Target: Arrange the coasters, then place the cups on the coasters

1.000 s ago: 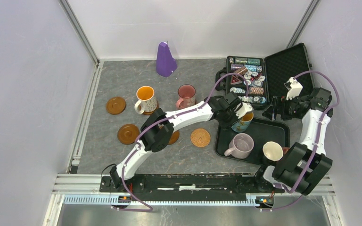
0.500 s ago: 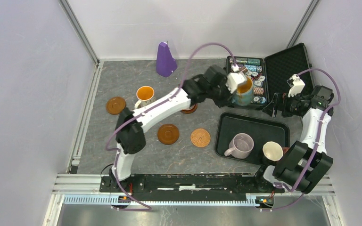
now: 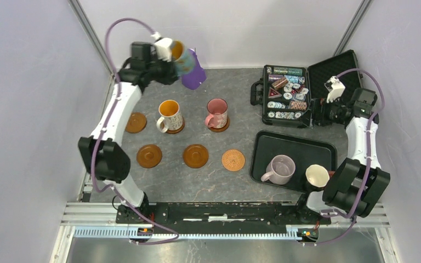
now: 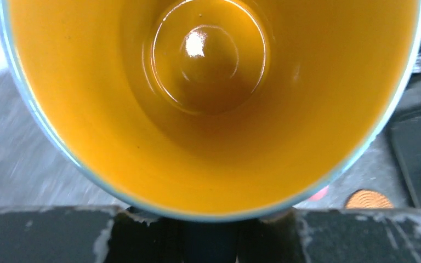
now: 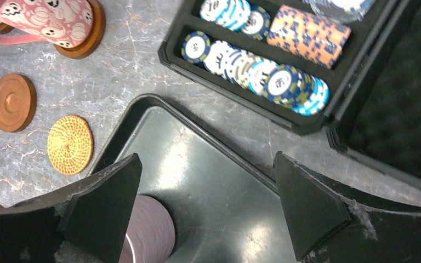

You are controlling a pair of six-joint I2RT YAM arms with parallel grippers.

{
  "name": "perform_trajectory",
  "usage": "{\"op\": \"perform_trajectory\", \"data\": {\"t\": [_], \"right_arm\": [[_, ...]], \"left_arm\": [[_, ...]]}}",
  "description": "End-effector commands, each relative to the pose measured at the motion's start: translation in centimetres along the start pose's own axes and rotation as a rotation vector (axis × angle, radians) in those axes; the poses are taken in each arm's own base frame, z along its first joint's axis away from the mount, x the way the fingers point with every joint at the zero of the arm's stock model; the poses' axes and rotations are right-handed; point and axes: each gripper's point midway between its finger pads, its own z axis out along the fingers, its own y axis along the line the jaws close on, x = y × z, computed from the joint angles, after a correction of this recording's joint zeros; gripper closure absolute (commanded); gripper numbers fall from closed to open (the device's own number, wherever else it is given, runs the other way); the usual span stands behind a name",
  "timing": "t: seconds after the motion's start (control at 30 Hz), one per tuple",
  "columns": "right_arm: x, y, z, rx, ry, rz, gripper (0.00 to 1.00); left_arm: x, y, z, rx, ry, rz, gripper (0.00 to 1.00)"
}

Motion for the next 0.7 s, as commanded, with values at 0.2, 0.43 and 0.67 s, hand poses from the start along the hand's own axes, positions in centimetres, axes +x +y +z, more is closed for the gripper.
{"op": "perform_trajectory", "data": {"t": [0.2, 0.43, 0.67], "right_arm": [[-4.2, 1.7, 2.5, -0.037, -0.029, -0.083, 0.02], [-4.8, 3.1, 3.8, -0.069, -0.013, -0.108, 0.02], [-5.3, 3.5, 3.6, -0.075, 0.038, -0.166, 0.02]], "left_arm": [[7.3, 12.8, -12.8, -0.281, -0.02, 0.004, 0.98], [16.4, 16.2, -14.7, -0.283, 0.095, 0.076, 0.98], [19.7, 17.7, -13.8, -0.244, 0.131, 0.202, 0.98]]}}
